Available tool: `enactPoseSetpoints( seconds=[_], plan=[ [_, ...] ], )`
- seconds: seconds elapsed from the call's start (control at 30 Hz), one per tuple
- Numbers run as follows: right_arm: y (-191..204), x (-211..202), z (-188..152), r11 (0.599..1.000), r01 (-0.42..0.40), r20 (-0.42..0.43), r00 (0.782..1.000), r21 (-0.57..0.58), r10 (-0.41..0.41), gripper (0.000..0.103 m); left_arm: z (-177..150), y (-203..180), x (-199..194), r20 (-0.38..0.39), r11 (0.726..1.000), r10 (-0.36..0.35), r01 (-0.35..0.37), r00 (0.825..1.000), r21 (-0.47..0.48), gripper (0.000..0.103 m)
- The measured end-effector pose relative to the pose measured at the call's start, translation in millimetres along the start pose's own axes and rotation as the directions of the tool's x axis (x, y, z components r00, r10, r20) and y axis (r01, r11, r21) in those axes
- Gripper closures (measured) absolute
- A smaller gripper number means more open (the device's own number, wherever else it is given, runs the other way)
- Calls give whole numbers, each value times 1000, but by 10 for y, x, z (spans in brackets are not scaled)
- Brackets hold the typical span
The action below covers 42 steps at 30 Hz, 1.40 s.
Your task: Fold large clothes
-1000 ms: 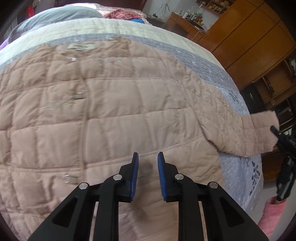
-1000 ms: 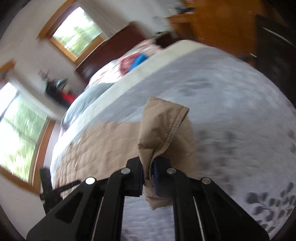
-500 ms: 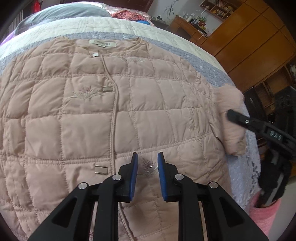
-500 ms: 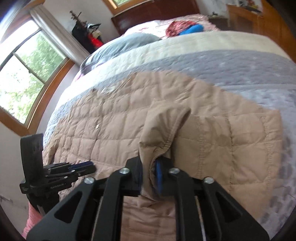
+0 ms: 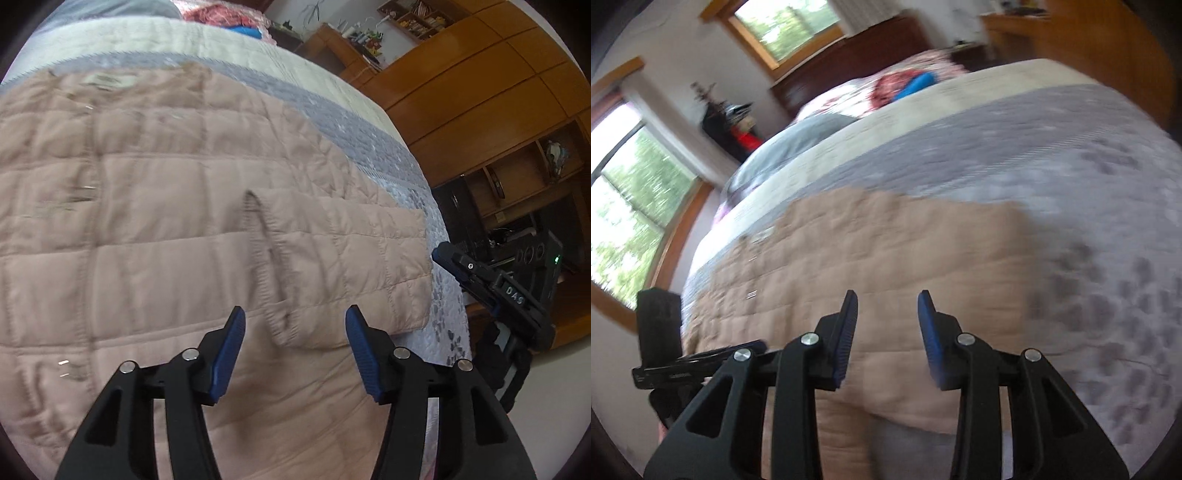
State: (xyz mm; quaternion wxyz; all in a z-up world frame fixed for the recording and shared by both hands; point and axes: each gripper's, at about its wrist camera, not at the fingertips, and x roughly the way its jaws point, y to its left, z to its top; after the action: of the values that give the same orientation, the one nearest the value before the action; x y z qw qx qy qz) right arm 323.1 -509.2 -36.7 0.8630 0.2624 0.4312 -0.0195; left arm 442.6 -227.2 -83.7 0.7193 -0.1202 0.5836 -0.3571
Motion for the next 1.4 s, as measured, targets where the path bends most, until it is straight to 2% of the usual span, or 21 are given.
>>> enactPoseSetpoints(
  seconds=[0.03, 0.1, 0.23, 0.33, 0.47, 0.67, 0.8, 0.9, 1.0, 1.07, 1.17, 1.27, 1.33, 1.37, 1.4],
  plan=[
    [-119, -30, -8, 1000, 9, 4, 1000, 25, -9, 69, 21, -27, 62, -1, 1000, 11, -11, 1000, 3, 51],
    [-243, -8, -51, 999, 19, 9, 1000, 46, -20, 69, 50, -61, 175, -4, 999, 29, -29, 1000, 14, 86],
    [-386, -24, -105, 997, 30, 21, 999, 70, -31, 69, 8, -45, 106, 36, 1000, 22, -23, 999, 20, 99],
    [-438, -25, -140, 997, -2, 18, 1000, 82, 0, 69, -64, 14, -198, 109, 998, 34, -39, 993, 43, 100],
    [-284, 64, -145, 997, -59, -24, 998, 56, 61, 69, -183, 197, -683, 193, 998, 53, -60, 980, 30, 100],
    [151, 340, -241, 987, -157, -126, 980, -11, 155, 69, -301, 524, -1371, 312, 990, 137, -140, 940, -10, 100],
    [451, 526, -292, 984, -166, -173, 973, -65, 153, 69, -367, 741, -1680, 364, 980, 198, -194, 910, -50, 100],
    [586, 645, -311, 985, -145, -197, 973, -93, 125, 69, -391, 974, -1778, 363, 973, 230, -211, 903, -90, 100],
    [663, 777, -357, 987, -93, -219, 974, -127, 63, 74, -406, 1192, -1650, 323, 957, 291, -271, 900, -109, 100],
    [683, 843, -392, 988, -56, -224, 974, -144, 23, 77, -423, 1385, -1467, 272, 946, 323, -297, 906, -133, 100],
    [715, 900, -440, 986, -24, -222, 975, -168, -14, 80, -441, 1633, -1204, 226, 943, 324, -293, 919, -160, 99],
    [747, 889, -414, 984, -12, -229, 973, -177, -30, 80, -465, 1613, -1201, 236, 942, 326, -294, 915, -163, 97],
    [810, 798, -387, 983, -10, -216, 976, -183, -31, 76, -470, 1553, -1297, 234, 930, 355, -319, 905, -181, 91],
    [901, 753, -368, 982, -12, -203, 979, -189, -27, 76, -477, 1509, -1382, 252, 919, 386, -344, 887, -195, 86],
    [943, 682, -358, 980, -22, -188, 982, -197, -16, 75, -481, 1463, -1464, 278, 911, 405, -359, 871, -202, 86]
  ],
)
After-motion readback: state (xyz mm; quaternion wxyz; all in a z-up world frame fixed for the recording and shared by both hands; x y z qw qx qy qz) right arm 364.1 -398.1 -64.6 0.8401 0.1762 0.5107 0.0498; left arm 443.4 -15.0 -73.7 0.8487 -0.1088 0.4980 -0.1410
